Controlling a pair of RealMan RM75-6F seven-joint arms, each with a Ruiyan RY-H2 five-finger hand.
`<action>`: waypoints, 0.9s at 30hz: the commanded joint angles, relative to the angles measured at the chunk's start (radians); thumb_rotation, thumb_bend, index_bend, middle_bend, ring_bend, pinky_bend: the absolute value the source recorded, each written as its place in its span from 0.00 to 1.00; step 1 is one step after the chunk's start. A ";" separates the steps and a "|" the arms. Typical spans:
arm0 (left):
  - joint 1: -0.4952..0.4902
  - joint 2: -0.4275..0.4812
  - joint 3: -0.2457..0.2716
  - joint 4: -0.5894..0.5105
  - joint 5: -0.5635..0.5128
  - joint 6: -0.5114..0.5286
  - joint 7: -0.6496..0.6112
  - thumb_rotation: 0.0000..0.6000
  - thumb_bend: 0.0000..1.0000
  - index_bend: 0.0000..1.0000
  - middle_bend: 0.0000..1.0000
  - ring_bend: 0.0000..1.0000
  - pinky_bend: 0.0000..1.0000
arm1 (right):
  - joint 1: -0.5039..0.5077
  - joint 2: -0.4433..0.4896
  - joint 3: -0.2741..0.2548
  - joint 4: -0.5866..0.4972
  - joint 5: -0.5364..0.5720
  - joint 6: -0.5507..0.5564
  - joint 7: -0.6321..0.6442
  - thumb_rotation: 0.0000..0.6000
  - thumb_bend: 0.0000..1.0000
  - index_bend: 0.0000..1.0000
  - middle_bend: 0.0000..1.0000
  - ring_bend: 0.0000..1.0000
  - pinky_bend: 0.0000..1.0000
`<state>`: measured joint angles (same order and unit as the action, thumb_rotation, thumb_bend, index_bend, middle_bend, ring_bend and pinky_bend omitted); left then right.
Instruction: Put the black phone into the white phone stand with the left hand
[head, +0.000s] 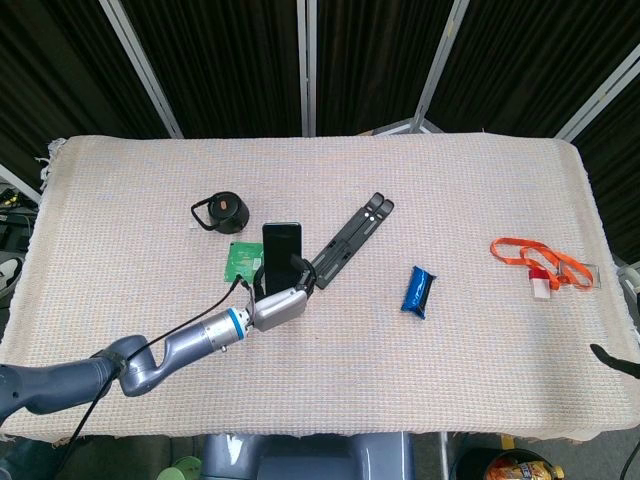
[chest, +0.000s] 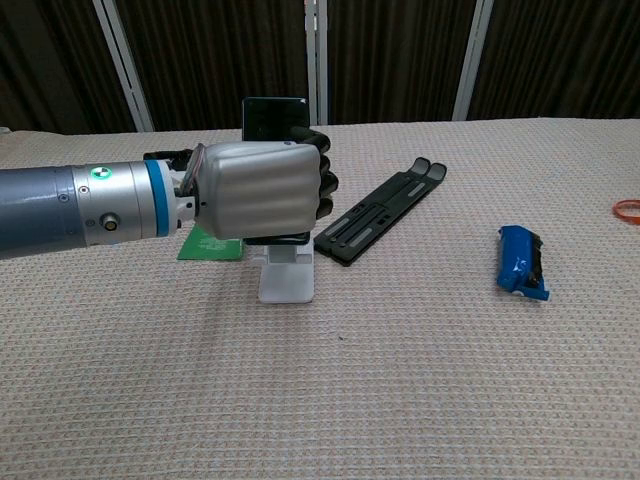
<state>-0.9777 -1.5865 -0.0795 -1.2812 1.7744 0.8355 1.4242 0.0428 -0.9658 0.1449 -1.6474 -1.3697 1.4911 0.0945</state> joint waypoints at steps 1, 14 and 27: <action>0.000 -0.006 0.005 0.004 0.004 0.002 -0.002 1.00 0.03 0.55 0.32 0.42 0.41 | -0.001 0.001 0.000 0.001 -0.001 0.000 0.003 1.00 0.00 0.00 0.00 0.00 0.00; -0.004 -0.030 0.019 0.027 0.019 0.004 -0.014 1.00 0.03 0.53 0.31 0.42 0.41 | -0.002 0.003 0.000 0.000 -0.002 0.001 0.007 1.00 0.00 0.00 0.00 0.00 0.00; -0.003 -0.009 0.027 -0.003 0.002 -0.026 -0.021 1.00 0.00 0.04 0.00 0.07 0.25 | -0.002 0.003 0.000 0.000 -0.001 -0.002 0.005 1.00 0.00 0.00 0.00 0.00 0.00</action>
<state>-0.9805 -1.5984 -0.0541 -1.2818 1.7739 0.8079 1.4059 0.0412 -0.9633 0.1447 -1.6470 -1.3707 1.4894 0.0998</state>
